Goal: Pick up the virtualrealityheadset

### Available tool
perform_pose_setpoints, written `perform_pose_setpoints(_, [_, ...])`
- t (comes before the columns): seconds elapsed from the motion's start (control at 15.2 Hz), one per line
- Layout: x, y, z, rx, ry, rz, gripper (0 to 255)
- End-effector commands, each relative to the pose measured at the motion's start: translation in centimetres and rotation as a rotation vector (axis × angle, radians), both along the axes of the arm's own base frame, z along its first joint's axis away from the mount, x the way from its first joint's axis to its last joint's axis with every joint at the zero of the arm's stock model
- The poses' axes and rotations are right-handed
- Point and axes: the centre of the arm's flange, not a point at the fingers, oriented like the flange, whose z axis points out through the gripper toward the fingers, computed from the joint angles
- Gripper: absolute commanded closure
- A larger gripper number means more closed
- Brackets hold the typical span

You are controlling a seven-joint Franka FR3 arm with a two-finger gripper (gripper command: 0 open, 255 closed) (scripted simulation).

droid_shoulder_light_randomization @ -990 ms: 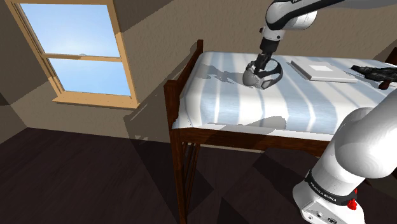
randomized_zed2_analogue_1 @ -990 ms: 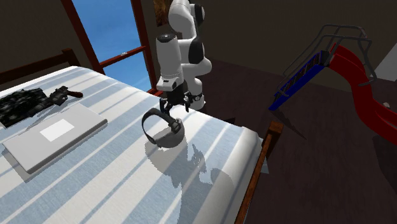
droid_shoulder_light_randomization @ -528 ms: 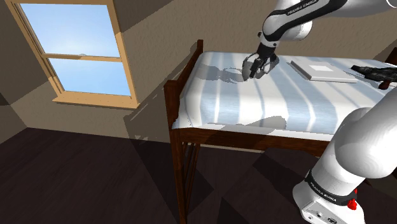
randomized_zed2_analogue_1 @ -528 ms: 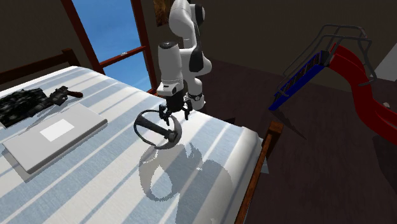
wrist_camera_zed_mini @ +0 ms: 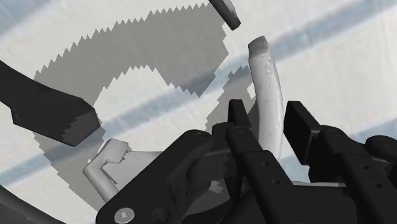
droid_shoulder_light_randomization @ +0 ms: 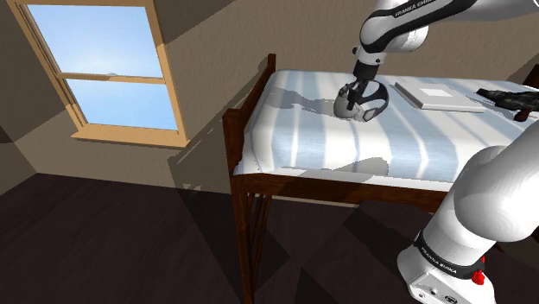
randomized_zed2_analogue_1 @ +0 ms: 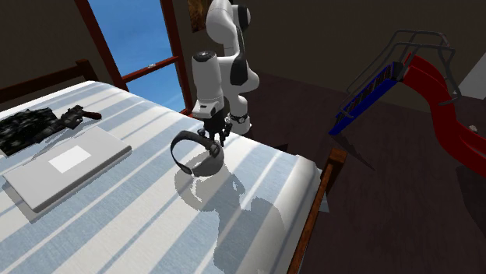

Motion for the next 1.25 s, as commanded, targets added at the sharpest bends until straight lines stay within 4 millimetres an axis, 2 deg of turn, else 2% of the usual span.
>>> perform_pose_setpoints(0.0, [-0.1, 0.2, -0.6, 0.007, 0.015, 0.000, 255])
perform_pose_setpoints(0.07, [0.8, 0.1, -1.5, 0.010, 0.013, 0.000, 255])
perform_pose_setpoints(1.06, [0.8, 0.1, 6.4, 0.010, 0.013, 0.000, 255])
perform_pose_setpoints(1.19, [0.8, 0.1, 6.5, 0.010, 0.013, 0.000, 255])
